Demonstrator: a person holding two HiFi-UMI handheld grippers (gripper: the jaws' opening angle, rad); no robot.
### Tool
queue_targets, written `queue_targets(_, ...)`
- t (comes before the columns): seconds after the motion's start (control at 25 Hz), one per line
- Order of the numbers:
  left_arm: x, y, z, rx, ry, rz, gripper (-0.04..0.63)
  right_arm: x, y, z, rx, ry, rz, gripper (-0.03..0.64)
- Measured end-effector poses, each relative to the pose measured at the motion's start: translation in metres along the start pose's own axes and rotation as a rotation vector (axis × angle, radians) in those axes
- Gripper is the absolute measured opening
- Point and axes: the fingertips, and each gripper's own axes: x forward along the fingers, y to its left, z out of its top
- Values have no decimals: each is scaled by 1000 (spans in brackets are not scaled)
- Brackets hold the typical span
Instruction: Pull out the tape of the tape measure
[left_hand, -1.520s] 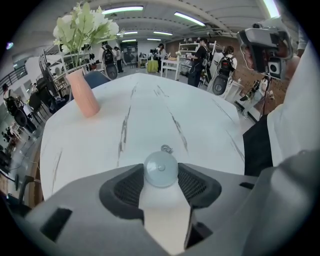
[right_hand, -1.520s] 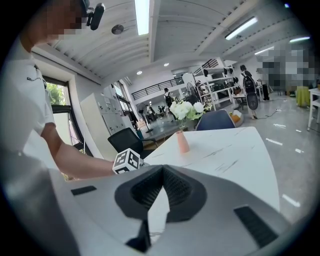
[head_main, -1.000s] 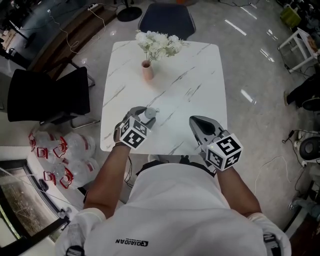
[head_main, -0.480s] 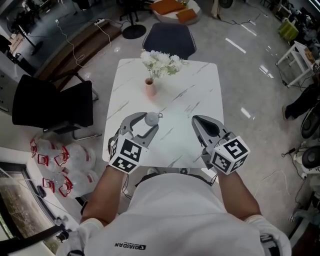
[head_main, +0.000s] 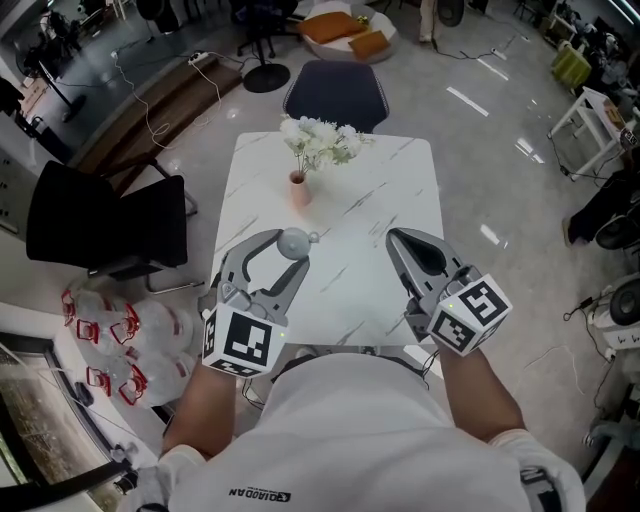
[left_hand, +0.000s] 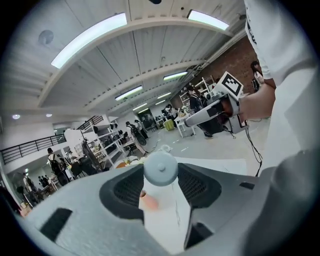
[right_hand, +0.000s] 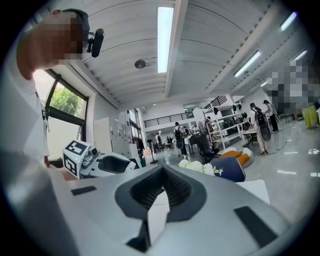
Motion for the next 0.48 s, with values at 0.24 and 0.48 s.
queue_targets(0.24, -12, 17, 4, 39, -18, 54, 222, 0, 0, 4, -26, -16, -13, 6)
queue_targets(0.48, -12, 19, 1, 61, -15, 73, 222, 1, -2, 1, -36, -7, -24, 6)
